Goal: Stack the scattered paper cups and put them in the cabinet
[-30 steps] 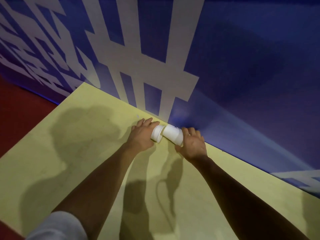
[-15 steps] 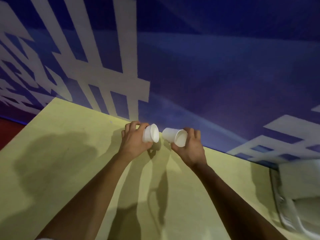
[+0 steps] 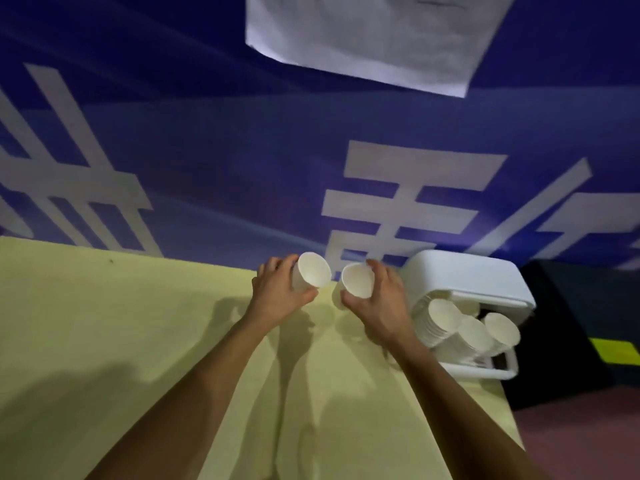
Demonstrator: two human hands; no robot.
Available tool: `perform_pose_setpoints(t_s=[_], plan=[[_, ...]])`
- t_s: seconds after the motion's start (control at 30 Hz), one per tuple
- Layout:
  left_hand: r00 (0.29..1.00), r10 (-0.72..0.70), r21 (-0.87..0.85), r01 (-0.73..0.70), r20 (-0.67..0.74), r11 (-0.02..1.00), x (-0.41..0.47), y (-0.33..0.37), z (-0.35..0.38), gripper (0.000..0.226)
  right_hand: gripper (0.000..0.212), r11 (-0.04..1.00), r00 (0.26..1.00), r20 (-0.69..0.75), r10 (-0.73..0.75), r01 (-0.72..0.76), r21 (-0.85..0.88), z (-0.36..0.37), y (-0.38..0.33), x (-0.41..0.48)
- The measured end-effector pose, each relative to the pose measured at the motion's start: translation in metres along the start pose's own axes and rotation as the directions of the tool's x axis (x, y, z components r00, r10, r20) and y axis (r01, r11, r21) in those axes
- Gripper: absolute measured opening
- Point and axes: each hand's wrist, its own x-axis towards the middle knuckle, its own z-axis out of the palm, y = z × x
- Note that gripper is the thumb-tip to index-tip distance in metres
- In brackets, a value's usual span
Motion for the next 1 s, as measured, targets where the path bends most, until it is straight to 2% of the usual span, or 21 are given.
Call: perform_pose_setpoints(t_s=[0.13,0.3,0.5,0.73,0.87,1.0], plan=[[1.0,0.007,-0.08,-0.005,0.023,0.997,-0.032,0.066,0.042,0.074,0.077,0.999,0.999,-0.025,0.032,-0.032,0.017,-0.059,0.052,-0.014],[0.993,0.073,-0.101,-0.064,0.092,0.993,-0.057,0.127,0.081,0.072,0.078,0.997,0.996,-0.052,0.069,-0.07,-0.016,-0.116,0.1,-0.026],[0.962,0.181,-0.204,-0.139,0.205,0.969,-0.052,0.183,0.118,0.078,0.072,0.982,0.968,-0.17,0.182,-0.186,-0.008,-0.165,0.141,-0.031],[0.909,0.327,-0.296,-0.248,0.258,0.923,-0.052,0.223,0.169,0.075,0.061,0.967,0.934,-0.255,0.251,-0.253,0.026,-0.195,0.176,-0.046],[0.912,0.328,-0.247,-0.268,0.246,0.931,-0.05,0.237,0.195,0.08,0.058,0.97,0.939,-0.246,0.242,-0.233,0.063,-0.2,0.197,-0.045],[0.928,0.308,-0.195,-0.269,0.212,0.943,-0.05,0.246,0.218,0.076,0.065,0.981,0.96,-0.204,0.194,-0.189,0.042,-0.197,0.227,-0.035]])
